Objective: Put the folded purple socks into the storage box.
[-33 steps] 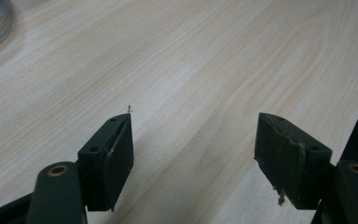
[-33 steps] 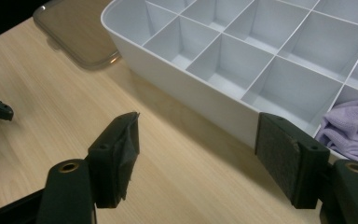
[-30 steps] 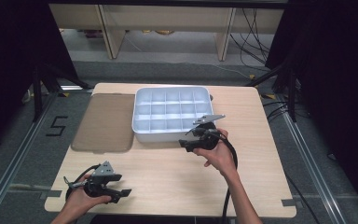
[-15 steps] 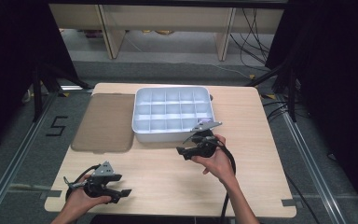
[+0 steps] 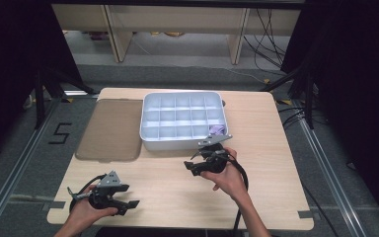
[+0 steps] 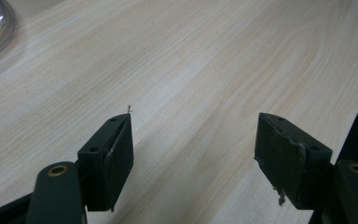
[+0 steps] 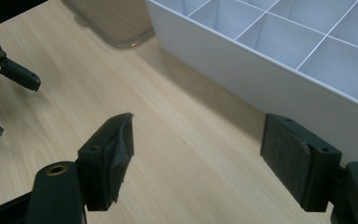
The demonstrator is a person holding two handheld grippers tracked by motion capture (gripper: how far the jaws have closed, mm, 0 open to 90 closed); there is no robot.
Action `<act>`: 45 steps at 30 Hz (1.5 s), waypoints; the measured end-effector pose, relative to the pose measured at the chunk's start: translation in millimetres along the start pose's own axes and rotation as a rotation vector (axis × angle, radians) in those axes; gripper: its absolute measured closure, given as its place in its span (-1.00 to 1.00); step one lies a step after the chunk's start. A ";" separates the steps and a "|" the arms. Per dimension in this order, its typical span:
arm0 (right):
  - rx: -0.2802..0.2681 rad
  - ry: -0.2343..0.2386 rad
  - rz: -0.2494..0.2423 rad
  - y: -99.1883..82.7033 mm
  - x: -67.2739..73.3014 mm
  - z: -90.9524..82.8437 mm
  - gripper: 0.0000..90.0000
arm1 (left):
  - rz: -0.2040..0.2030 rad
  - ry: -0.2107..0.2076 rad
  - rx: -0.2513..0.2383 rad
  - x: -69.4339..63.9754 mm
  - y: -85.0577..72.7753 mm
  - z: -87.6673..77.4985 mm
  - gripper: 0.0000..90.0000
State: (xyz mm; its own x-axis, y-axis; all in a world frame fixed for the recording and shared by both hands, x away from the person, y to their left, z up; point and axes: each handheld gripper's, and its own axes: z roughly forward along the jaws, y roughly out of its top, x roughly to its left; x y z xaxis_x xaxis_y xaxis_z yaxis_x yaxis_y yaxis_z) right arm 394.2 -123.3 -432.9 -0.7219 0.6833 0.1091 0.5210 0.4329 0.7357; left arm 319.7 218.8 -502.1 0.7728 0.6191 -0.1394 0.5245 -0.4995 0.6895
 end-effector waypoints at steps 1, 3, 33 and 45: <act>0.017 -0.001 0.013 -1.1 1.4 -1.4 -0.40 | -0.006 0.002 -0.002 -0.3 -0.1 0.0 -0.38; -0.004 0.002 -0.001 -3.2 2.0 -0.1 -0.41 | -0.002 0.001 -0.002 -0.1 0.0 0.0 -0.38; -0.026 0.028 0.009 -42.1 17.4 -6.8 -0.61 | 0.000 0.003 -0.002 -1.3 0.4 -0.3 -0.38; -0.017 0.030 0.005 -66.0 19.9 -3.7 -0.61 | -0.014 -0.007 -0.014 -3.1 0.3 0.5 -0.38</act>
State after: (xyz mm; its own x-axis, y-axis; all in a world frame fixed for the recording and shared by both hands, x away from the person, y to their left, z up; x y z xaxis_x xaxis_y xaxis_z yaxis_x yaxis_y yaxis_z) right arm 343.8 -140.4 -476.8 -0.7330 0.6672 0.1324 0.5166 0.4195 0.7464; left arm 317.7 216.5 -501.8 0.7682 0.6215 -0.1538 0.5302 -0.4828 0.6970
